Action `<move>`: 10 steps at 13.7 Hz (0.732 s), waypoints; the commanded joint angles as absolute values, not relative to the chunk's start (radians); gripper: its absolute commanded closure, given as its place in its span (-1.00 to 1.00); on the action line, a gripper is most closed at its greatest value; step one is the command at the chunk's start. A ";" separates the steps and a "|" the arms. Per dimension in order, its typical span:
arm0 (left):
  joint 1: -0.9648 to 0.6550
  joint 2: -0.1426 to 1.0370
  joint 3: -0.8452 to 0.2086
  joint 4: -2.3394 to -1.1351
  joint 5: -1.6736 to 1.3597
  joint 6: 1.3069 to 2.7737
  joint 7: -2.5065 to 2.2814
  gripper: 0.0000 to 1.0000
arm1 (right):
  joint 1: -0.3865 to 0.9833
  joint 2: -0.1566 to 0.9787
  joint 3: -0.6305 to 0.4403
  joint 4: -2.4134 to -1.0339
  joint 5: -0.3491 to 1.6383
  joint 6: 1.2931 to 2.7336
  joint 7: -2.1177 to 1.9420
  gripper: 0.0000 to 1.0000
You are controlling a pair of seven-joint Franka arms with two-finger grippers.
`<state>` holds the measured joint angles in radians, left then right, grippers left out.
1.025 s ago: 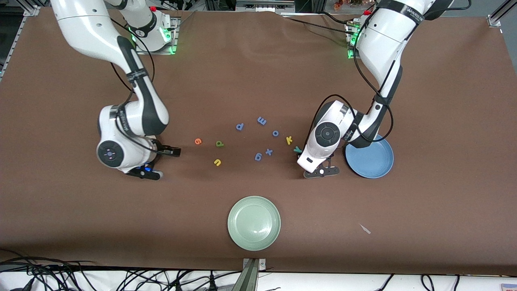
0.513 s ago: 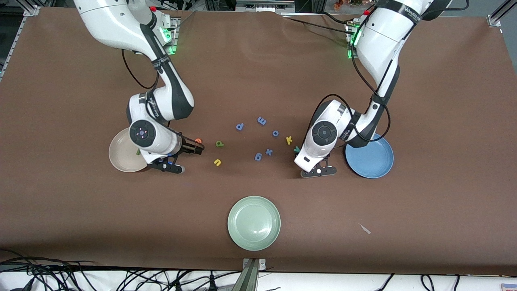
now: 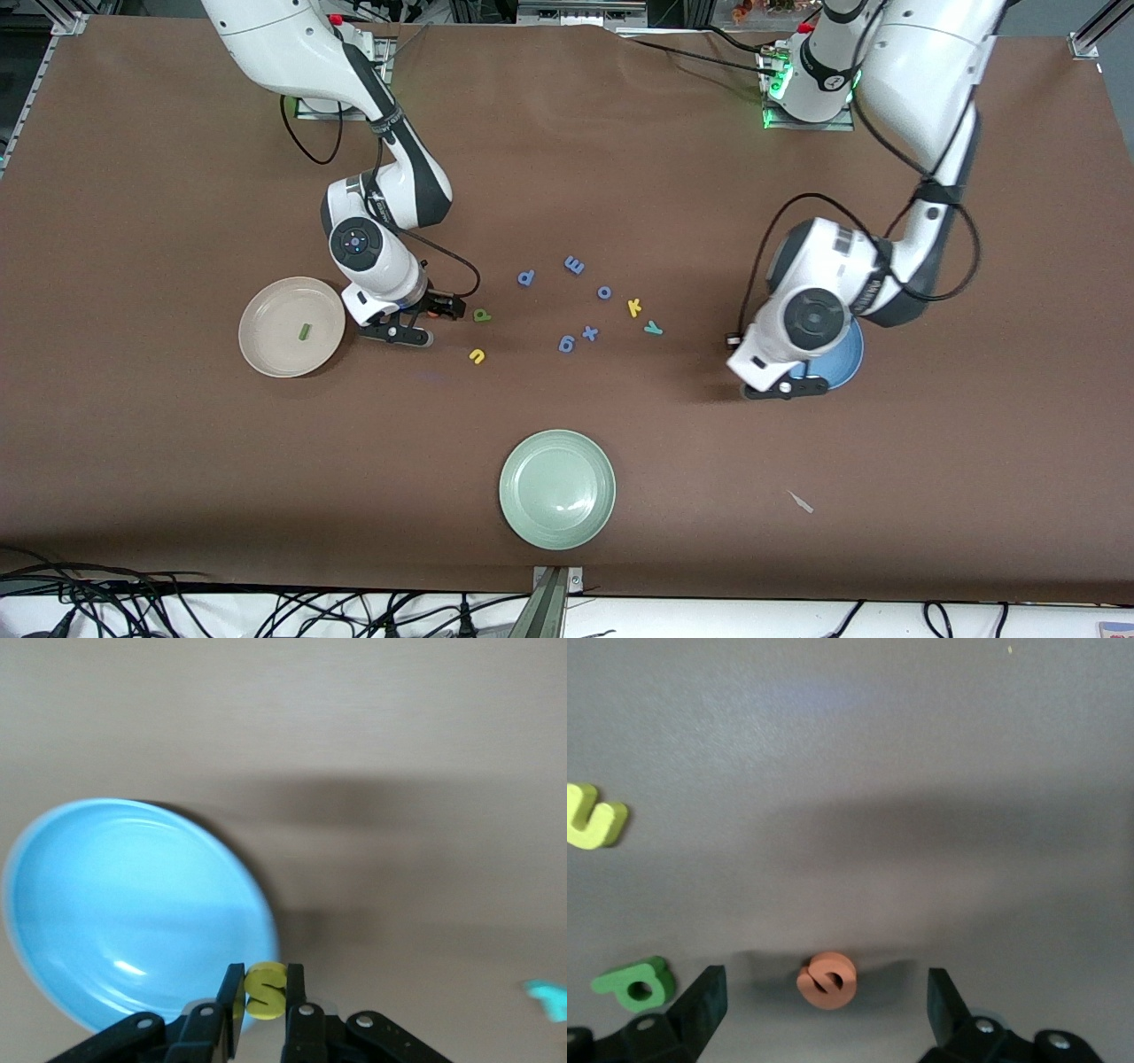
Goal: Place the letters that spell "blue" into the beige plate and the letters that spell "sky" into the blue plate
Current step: 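Grasp the orange o with the right gripper while the left gripper grasps s, then drop the o with the right gripper while the left gripper drops the s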
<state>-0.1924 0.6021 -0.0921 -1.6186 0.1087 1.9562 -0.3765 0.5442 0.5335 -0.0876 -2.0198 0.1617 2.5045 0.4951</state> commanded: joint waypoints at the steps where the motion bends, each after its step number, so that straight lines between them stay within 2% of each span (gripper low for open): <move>1: -0.160 0.604 -0.098 -1.652 0.101 1.953 -0.301 -0.99 | 0.554 0.515 -0.091 -2.051 0.164 2.516 0.495 -0.96; 2: -0.153 0.604 -0.100 -1.652 0.097 1.953 -0.302 -1.00 | 0.554 0.515 -0.091 -2.051 0.166 2.514 0.500 -0.73; 4: -0.161 0.595 -0.104 -1.646 0.089 1.953 -0.305 -1.00 | 0.554 0.515 -0.091 -2.051 0.169 2.514 0.503 -0.41; 6: -0.170 0.594 -0.161 -1.635 0.031 1.959 -0.362 -1.00 | 0.554 0.517 -0.091 -2.051 0.172 2.514 0.503 -0.08; 10: -0.254 0.626 -0.192 -1.635 0.025 2.002 -0.790 -1.00 | 0.552 0.520 -0.091 -2.042 0.173 2.514 0.505 0.67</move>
<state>-0.2165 0.6102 -0.1995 -1.6342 0.0407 1.9807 -0.6280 0.5452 0.5309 -0.0901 -2.0288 0.1617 2.5042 0.4983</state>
